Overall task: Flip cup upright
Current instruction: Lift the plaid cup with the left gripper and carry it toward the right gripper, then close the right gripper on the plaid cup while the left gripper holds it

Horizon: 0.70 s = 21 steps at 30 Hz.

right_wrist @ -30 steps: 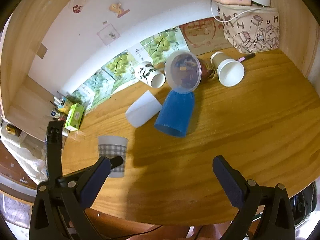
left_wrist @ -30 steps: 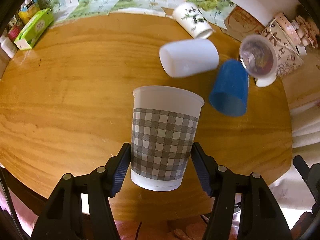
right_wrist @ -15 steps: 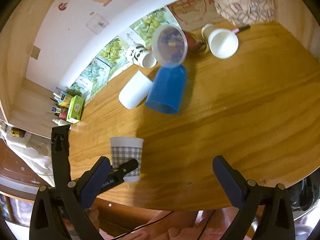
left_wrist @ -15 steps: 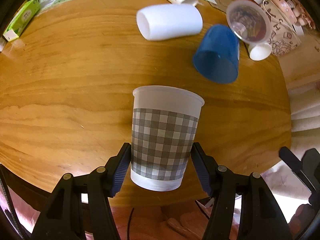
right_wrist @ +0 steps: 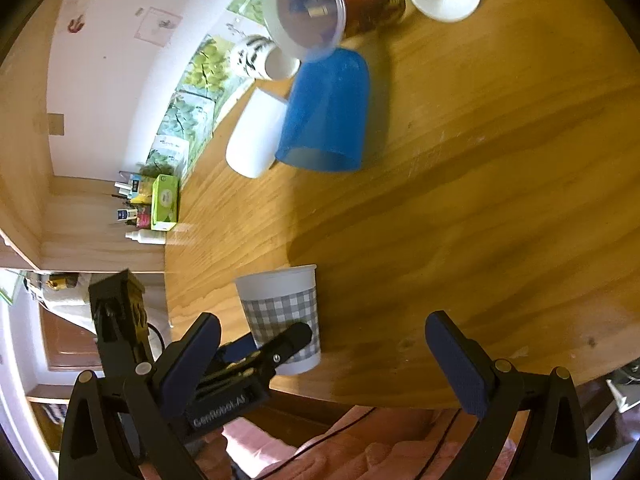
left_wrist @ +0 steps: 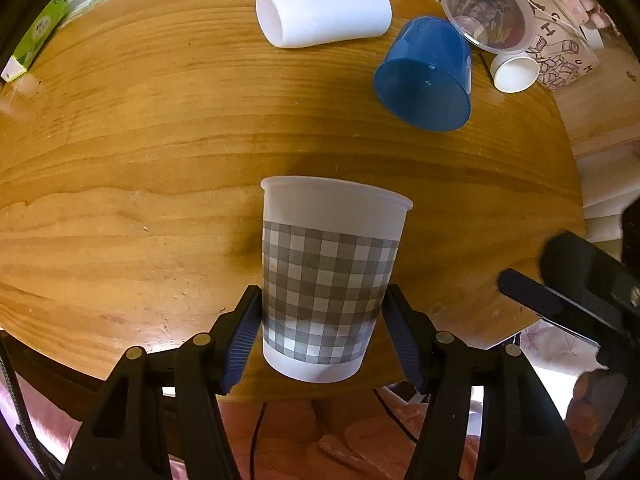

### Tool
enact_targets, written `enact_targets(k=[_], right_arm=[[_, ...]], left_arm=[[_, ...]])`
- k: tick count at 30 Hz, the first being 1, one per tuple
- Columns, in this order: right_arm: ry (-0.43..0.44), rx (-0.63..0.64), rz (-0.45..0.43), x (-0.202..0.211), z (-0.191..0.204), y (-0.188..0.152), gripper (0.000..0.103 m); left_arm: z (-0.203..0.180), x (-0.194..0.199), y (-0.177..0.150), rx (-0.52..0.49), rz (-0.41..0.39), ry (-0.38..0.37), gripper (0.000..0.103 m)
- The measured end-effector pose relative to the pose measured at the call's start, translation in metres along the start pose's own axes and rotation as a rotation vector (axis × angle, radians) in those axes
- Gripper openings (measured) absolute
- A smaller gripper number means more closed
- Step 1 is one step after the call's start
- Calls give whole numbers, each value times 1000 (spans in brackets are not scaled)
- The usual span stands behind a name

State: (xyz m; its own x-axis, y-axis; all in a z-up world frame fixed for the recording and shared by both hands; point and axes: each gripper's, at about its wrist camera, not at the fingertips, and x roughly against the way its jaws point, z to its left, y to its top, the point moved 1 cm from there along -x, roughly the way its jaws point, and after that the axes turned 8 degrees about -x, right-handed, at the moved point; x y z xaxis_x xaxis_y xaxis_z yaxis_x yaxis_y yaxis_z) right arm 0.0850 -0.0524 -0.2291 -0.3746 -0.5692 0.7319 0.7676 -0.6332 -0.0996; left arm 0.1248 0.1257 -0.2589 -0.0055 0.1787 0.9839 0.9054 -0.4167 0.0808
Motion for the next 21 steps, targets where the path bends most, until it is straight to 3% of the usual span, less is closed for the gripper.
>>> enact_targets(k=[14, 21], right_arm=[[16, -3, 147, -42, 8, 12, 103], [1, -4, 190, -57, 13, 18, 103]], left_arm=[[15, -4, -2, 27, 35, -74, 67], [19, -5, -7, 40, 64, -71, 73]])
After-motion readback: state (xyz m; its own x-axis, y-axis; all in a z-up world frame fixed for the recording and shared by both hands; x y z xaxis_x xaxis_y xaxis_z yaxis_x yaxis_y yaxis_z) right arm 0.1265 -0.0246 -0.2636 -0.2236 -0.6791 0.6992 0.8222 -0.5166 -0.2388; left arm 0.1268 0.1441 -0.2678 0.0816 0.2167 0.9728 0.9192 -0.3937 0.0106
